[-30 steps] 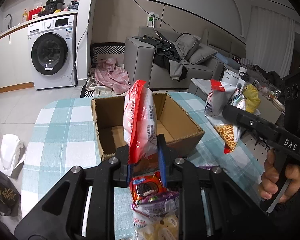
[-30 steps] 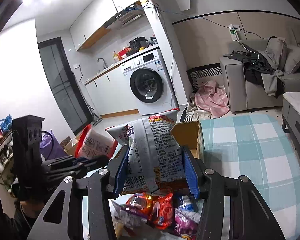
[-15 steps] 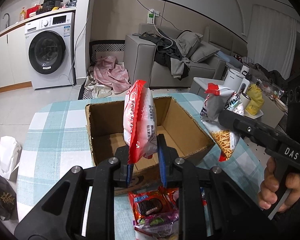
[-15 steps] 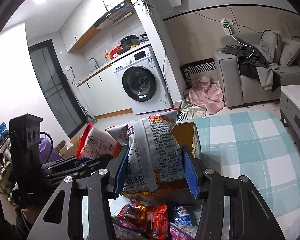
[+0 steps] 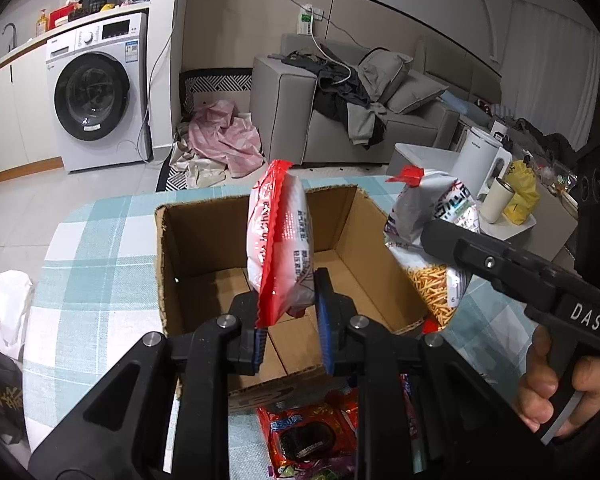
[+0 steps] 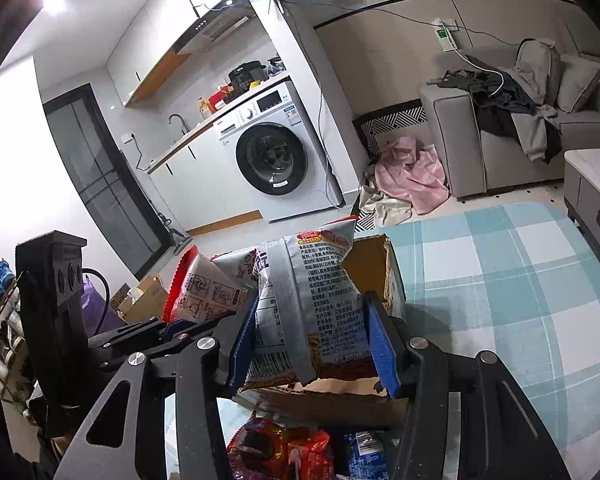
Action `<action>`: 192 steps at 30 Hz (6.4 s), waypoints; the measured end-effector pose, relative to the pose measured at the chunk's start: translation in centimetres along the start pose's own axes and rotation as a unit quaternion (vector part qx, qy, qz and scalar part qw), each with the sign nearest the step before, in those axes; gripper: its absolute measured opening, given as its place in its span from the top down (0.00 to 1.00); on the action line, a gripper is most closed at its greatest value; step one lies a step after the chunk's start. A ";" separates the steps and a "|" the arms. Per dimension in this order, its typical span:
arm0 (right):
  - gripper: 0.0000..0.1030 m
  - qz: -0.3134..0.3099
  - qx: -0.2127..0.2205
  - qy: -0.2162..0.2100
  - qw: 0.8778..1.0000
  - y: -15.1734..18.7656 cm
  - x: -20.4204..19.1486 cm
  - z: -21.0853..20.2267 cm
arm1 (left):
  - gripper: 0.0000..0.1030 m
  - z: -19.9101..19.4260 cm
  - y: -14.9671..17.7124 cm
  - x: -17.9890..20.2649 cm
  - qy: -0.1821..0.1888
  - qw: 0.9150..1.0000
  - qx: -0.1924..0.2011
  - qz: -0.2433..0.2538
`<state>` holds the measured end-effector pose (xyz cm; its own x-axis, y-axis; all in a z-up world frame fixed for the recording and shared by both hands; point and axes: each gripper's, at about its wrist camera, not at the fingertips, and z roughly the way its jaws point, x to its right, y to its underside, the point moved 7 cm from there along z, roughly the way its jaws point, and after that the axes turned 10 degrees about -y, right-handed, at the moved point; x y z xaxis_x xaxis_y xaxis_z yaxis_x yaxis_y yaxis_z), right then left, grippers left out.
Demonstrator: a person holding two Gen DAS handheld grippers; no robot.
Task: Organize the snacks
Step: 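Lift the wafer pack with the left gripper and carry it over the box, then lower the wafer pack into the box and open the left gripper, then withdraw the left gripper from the box back toward the snack pile, then grasp the white noodle-snack bag with the left gripper while the right grasps the red chip bag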
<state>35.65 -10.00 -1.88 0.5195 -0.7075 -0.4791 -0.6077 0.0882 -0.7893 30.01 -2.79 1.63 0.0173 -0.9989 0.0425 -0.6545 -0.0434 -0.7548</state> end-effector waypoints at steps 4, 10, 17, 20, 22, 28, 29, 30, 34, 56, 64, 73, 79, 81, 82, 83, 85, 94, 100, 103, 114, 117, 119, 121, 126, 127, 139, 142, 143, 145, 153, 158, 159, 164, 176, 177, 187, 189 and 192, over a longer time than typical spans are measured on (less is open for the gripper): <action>0.50 0.010 -0.001 -0.001 1.000 0.0 0.6 0.6 | 0.83 1.1 0.4 0.5 -0.006 1.000 -0.004 0.011; 0.50 0.005 -0.004 -0.008 1.000 0.0 0.5 1.4 | 0.83 2.8 0.7 0.9 -0.005 1.000 -0.015 0.012; 0.50 0.001 -0.018 -0.011 1.000 0.4 0.2 3.0 | 0.82 4.0 1.4 0.4 -0.011 1.000 -0.023 0.013; 0.50 0.009 -0.028 -0.012 0.999 0.8 0.6 3.8 | 0.82 4.3 1.6 0.0 -0.012 1.000 -0.027 0.007; 0.50 0.009 -0.031 -0.006 0.999 1.0 0.8 4.1 | 0.82 4.3 1.6 -0.1 -0.012 1.000 -0.028 0.004; 0.46 0.006 -0.025 0.007 1.000 1.2 1.2 3.8 | 0.68 3.7 1.8 -0.8 -0.018 1.000 -0.022 -0.004; 0.39 0.006 -0.024 0.007 1.000 1.2 1.2 3.6 | 0.64 3.5 1.8 -0.9 -0.019 1.000 -0.022 -0.006; 0.29 0.004 -0.022 0.006 1.000 1.1 1.1 3.3 | 0.57 3.2 1.9 -1.0 -0.020 1.000 -0.018 -0.008; 0.14 -0.006 -0.020 0.009 1.000 1.2 0.6 1.8 | 0.22 1.6 2.4 -1.3 -0.027 0.999 -0.016 -0.016; 0.00 -0.048 -0.043 0.037 0.997 5.3 -2.6 -5.8 | 0.01 -11.7 6.6 -4.2 -0.059 0.998 0.024 -0.022; 0.00 -0.043 -0.046 0.039 0.997 7.4 -3.1 -7.4 | 0.01 -14.3 9.7 -3.7 -0.064 0.998 0.018 -0.014; 0.00 -0.036 -0.049 0.048 0.997 9.6 -3.3 -9.3 | 0.01 -16.4 12.9 -3.1 -0.066 0.998 0.016 -0.005; 0.00 -0.044 -0.058 0.050 0.996 11.1 -4.0 -10.0 | 0.01 -17.1 14.2 -3.0 -0.056 0.998 0.017 -0.004; 0.00 -0.047 -0.062 0.051 0.996 11.7 -4.2 -10.1 | 0.01 -17.4 14.8 -3.1 -0.055 0.998 0.016 -0.007; 0.00 -0.050 -0.063 0.052 0.995 11.9 -4.3 -10.2 | 0.01 -17.5 15.1 -3.1 -0.053 0.998 0.016 -0.008; 0.00 -0.049 -0.063 0.052 0.995 12.3 -4.3 -10.3 | 0.01 -17.7 15.4 -3.2 -0.052 0.998 0.016 -0.009; 0.00 -0.045 -0.064 0.050 0.996 12.8 -4.3 -10.4 | 0.01 -18.0 16.0 -3.3 -0.052 0.998 0.015 -0.009; 0.00 -0.052 -0.088 0.045 0.994 16.0 -5.5 -10.1 | 0.01 -18.8 18.1 -3.6 -0.056 0.998 0.009 -0.010; 0.00 -0.057 -0.107 0.037 0.992 18.1 -6.4 -9.7 | 0.01 -19.1 19.4 -3.8 -0.058 0.998 0.002 -0.012; 0.00 -0.063 -0.126 0.032 0.989 19.4 -6.9 -9.1 | 0.01 -19.0 19.9 -3.9 -0.054 0.998 -0.005 -0.014; 0.00 -0.070 -0.174 -0.002 0.982 22.3 -8.4 -7.0 | 0.01 -18.1 20.0 -4.4 -0.060 0.998 -0.012 -0.022; 0.00 -0.070 -0.189 -0.002 0.979 23.0 -8.5 -6.1 | 0.01 -17.9 20.2 -4.6 -0.063 0.998 -0.014 -0.023; 0.00 -0.070 -0.200 -0.004 0.977 23.4 -8.6 -5.5 | 0.01 -17.9 20.2 -4.6 -0.062 0.998 -0.014 -0.023; 0.00 -0.070 -0.208 -0.006 0.976 23.8 -8.5 -5.1 | 0.01 -17.7 20.2 -4.6 -0.063 0.998 -0.016 -0.025; 0.00 -0.063 -0.222 0.004 0.973 24.5 -7.8 -4.0 | 0.01 -16.8 20.5 -4.6 -0.062 0.997 -0.026 -0.027; 0.00 -0.063 -0.225 0.004 0.972 24.6 -7.7 -3.9 | 0.01 -16.6 20.6 -4.6 -0.062 0.997 -0.027 -0.027; 0.00 -0.054 -0.220 0.005 0.974 24.0 -5.7 -3.7 | 0.01 -14.8 20.5 -3.4 -0.052 0.998 -0.037 -0.016; 0.01 -0.060 -0.220 0.015 0.973 23.8 -5.3 -3.8 | 0.01 -14.5 20.3 -2.9 -0.046 0.998 -0.038 -0.012; 0.01 -0.061 -0.219 0.019 0.974 23.7 -5.1 -3.7 | 0.01 -14.3 20.4 -2.8 -0.046 0.998 -0.040 -0.009; 0.01 -0.061 -0.218 0.025 0.974 23.5 -4.7 -3.7 | 0.01 -13.9 20.4 -2.7 -0.052 0.998 -0.043 -0.004; 0.04 -0.058 -0.210 0.037 0.975 22.6 -3.2 -3.9 | 0.01 -12.3 21.2 -2.5 -0.046 0.997 -0.063 0.002; 0.04 -0.061 -0.206 0.045 0.976 22.6 -2.2 -5.1 | 0.01 -10.9 21.8 -2.7 -0.047 0.996 -0.077 0.000; 0.04 -0.060 -0.205 0.047 0.976 22.6 -2.0 -5.3 | 0.01 -10.5 21.9 -2.7 -0.050 0.995 -0.083 0.001; 0.04 -0.057 -0.197 0.060 0.977 22.4 -0.9 -6.0 | 0.01 -9.2 22.4 -2.8 -0.050 0.994 -0.098 0.004; 0.06 -0.064 -0.189 0.066 0.978 22.2 0.3 -6.6 | 0.01 -6.5 22.2 -3.1 -0.052 0.992 -0.115 0.001; 0.06 -0.062 -0.187 0.067 0.978 22.1 0.5 -6.7 | 0.03 -6.4 22.2 -3.1 -0.050 0.992 -0.114 0.003; 0.26 -0.038 -0.167 0.045 0.984 21.4 1.0 -6.9 | 0.38 -6.7 22.3 -1.6 -0.003 0.995 -0.099 0.024; 0.33 -0.032 -0.164 0.038 0.985 21.4 0.9 -6.9 | 0.42 -6.9 22.4 -1.3 0.006 0.995 -0.098 0.024; 0.44 -0.024 -0.161 0.026 0.986 21.2 0.9 -7.0 | 0.46 -7.2 22.4 -1.1 0.010 0.995 -0.094 0.027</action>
<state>19.04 -13.66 -16.42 0.5261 -0.7413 -0.4167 -0.7467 -0.1681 -0.6436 9.92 -2.58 -10.62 -0.0352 -0.9992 0.0204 -0.7840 0.0150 -0.6206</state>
